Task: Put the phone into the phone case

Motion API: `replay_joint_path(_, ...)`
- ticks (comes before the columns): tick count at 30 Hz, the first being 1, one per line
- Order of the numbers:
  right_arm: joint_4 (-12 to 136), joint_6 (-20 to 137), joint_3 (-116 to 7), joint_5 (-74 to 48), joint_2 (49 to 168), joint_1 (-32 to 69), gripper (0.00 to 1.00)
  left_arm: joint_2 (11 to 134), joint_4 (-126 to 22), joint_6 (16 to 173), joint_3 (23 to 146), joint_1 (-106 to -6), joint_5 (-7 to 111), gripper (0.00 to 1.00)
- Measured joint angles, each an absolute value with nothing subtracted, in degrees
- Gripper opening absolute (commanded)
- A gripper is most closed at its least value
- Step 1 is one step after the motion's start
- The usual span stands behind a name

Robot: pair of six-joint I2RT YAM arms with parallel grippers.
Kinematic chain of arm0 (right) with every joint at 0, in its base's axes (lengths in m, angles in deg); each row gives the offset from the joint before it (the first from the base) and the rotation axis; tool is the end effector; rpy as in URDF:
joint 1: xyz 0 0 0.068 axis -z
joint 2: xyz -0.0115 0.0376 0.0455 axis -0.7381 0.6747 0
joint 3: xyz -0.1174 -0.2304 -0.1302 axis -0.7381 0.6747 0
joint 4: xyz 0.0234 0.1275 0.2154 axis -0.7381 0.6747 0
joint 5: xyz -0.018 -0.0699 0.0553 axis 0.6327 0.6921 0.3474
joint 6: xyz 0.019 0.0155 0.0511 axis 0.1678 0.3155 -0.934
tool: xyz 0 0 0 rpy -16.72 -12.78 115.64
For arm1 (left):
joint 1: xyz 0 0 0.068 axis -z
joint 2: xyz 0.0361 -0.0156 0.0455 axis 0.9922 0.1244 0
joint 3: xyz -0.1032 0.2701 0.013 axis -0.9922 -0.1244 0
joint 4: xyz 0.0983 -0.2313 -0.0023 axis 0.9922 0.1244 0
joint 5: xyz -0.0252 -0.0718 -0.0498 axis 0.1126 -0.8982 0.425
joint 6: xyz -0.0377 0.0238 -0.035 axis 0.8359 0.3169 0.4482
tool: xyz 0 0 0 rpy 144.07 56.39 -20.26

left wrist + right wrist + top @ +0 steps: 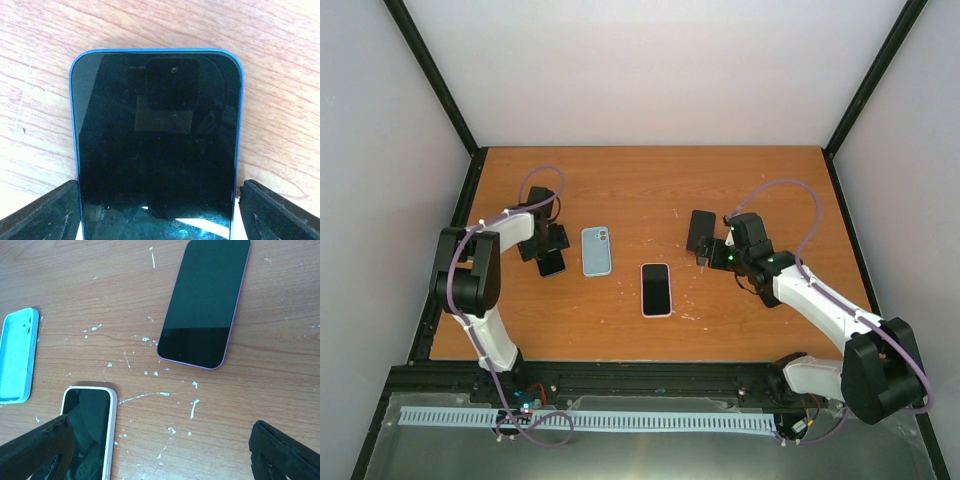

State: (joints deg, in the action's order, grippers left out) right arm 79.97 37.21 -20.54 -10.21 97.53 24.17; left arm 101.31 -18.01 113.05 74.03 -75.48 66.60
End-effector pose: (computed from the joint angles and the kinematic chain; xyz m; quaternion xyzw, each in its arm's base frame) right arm 0.2154 0.0969 0.2366 0.0213 0.9282 0.1975 0.3146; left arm 0.3304 -0.0385 0.1644 -0.2025 0.9680 0.0070 0.1480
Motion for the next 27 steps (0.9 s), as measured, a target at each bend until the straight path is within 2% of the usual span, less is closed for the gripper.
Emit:
replay_joint_path(7, 80.1, 37.21, -20.54, -10.1, 97.53, 24.17, 0.94, 101.18, -18.05, 112.17, 73.72, -75.39, 67.39, 0.71)
replay_joint_path(20, 81.39, 37.15, -20.54, -10.17, 96.39, 24.17, 0.94, 96.37, -15.97, 111.41, 70.59, -75.11, 58.01, 0.69)
replay_joint_path(27, 81.7, 36.84, -20.54, -10.12, 95.15, 24.17, 0.94, 95.28, -12.15, 111.58, 73.57, -70.76, 53.53, 0.67)
